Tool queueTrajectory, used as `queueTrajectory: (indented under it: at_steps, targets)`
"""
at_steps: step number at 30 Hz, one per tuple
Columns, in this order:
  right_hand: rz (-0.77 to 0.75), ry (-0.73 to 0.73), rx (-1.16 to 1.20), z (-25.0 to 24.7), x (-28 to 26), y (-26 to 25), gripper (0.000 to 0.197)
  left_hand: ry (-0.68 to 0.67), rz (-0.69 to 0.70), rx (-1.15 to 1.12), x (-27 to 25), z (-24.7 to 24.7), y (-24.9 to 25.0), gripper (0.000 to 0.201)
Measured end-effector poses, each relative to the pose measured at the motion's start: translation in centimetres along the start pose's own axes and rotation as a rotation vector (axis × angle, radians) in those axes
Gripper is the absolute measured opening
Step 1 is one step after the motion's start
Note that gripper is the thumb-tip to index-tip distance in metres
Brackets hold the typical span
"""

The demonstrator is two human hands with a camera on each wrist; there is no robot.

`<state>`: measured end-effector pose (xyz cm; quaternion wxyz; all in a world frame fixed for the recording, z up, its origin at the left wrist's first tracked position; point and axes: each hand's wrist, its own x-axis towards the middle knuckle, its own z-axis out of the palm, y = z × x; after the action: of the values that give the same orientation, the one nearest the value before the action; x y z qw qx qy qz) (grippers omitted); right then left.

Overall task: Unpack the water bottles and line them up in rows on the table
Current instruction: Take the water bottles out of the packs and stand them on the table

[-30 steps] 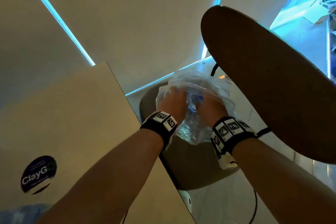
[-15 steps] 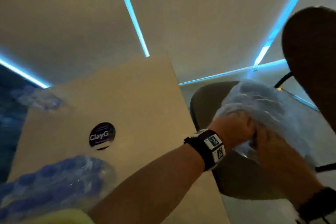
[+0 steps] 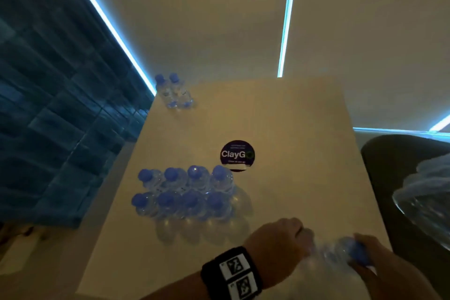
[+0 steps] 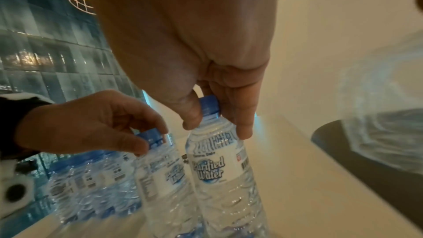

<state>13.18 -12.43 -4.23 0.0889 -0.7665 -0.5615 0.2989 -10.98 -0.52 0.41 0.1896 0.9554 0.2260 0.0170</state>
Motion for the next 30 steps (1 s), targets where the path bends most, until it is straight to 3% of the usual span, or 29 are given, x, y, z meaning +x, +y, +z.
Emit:
queueTrajectory:
  at_steps: [2,3,4,8,10,19,21,26,30]
  targets:
    - [0.01,-0.066,0.056,-0.9,1.2,-9.1,0.047,0.009,-0.076,-0.013,-2.7,0.2,-2.3,0.014]
    - [0.025,-0.019,-0.008,-0.3,2.3,-10.8,0.038,0.016,-0.098,0.009,-3.6,0.0,-3.1,0.009]
    - [-0.038,0.047,-0.018,0.0,2.8,-13.0,0.031,0.029,-0.112,0.012,-4.4,0.0,-4.0,0.005]
    - [-0.16,0.133,0.094,1.5,7.3,-17.8,0.018,0.118,-0.13,0.078,-5.6,-0.1,-6.8,0.021]
    - [-0.19,0.116,0.1,1.5,10.1,-19.6,0.023,0.14,-0.134,0.093,-5.8,-0.9,-7.3,0.03]
    - [-0.239,-0.006,0.017,1.3,16.0,-22.9,0.028,0.107,-0.22,0.211,-4.8,-1.5,-8.9,0.023]
    - [-0.27,-0.024,0.009,1.0,16.2,-22.6,0.026,0.129,-0.235,0.207,-4.6,-1.8,-8.7,0.02]
    - [-0.307,-0.177,-0.107,-1.8,14.8,-23.4,0.039,0.275,-0.257,0.051,-6.6,-5.9,-7.4,0.037]
    - [-0.416,-0.265,-0.435,-7.0,11.6,-25.3,0.057,0.413,-0.415,-0.031,-11.9,-12.6,-10.8,0.036]
